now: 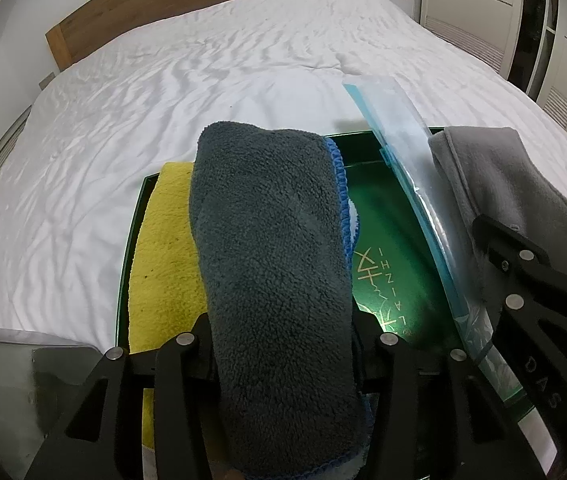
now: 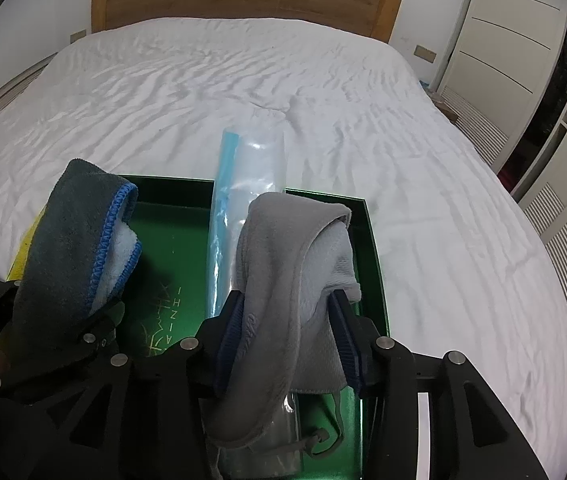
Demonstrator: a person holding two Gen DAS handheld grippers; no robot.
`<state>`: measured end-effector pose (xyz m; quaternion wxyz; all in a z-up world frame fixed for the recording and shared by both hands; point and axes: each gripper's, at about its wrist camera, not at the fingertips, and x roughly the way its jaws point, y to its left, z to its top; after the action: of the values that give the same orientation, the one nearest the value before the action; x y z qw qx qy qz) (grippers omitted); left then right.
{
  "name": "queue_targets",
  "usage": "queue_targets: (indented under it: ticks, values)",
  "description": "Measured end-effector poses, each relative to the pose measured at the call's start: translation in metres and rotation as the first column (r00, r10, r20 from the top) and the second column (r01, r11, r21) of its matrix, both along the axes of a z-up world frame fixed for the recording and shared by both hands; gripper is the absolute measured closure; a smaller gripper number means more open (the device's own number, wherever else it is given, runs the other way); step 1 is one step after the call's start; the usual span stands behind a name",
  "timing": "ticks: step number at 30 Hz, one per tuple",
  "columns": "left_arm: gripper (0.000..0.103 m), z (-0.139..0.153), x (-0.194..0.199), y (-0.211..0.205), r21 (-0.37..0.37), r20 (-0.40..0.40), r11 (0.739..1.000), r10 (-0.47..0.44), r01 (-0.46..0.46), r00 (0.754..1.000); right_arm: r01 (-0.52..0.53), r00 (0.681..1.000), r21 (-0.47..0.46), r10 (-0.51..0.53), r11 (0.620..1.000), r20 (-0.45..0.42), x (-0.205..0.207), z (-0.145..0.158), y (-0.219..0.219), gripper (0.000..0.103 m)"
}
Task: Organize soft objects
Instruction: 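Lower the fleece cloth with left tool while right tool lowers the eye mask into tray, then open both tools to release the fleece cloth and eye mask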
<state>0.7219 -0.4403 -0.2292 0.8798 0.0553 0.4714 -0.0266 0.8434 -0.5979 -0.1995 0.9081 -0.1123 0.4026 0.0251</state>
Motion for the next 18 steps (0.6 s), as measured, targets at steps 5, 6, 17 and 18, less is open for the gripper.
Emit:
queue_targets:
  ticks: [5,6,17,18]
  values:
    - [0.059,0.002,-0.002,-0.004,0.01,0.007,1.0,-0.005,0.005,1.0,0.001,1.0,0.001,-0.001,1.0,0.004,-0.004,0.003,-0.001,0.059]
    - [0.059,0.002,-0.002,-0.004,0.01,0.01,1.0,-0.005,0.005,1.0,0.001,1.0,0.0,-0.001,1.0,0.005,-0.005,0.004,-0.001,0.059]
    - [0.052,0.008,-0.01,-0.007,0.02,0.044,1.0,-0.012,0.011,0.999,0.013,1.0,0.01,-0.013,1.0,0.025,-0.016,0.011,-0.004,0.057]
    - [0.05,0.01,-0.011,-0.006,0.015,0.051,1.0,-0.012,0.011,0.999,0.014,1.0,0.012,-0.014,1.0,0.027,-0.016,0.011,-0.004,0.056]
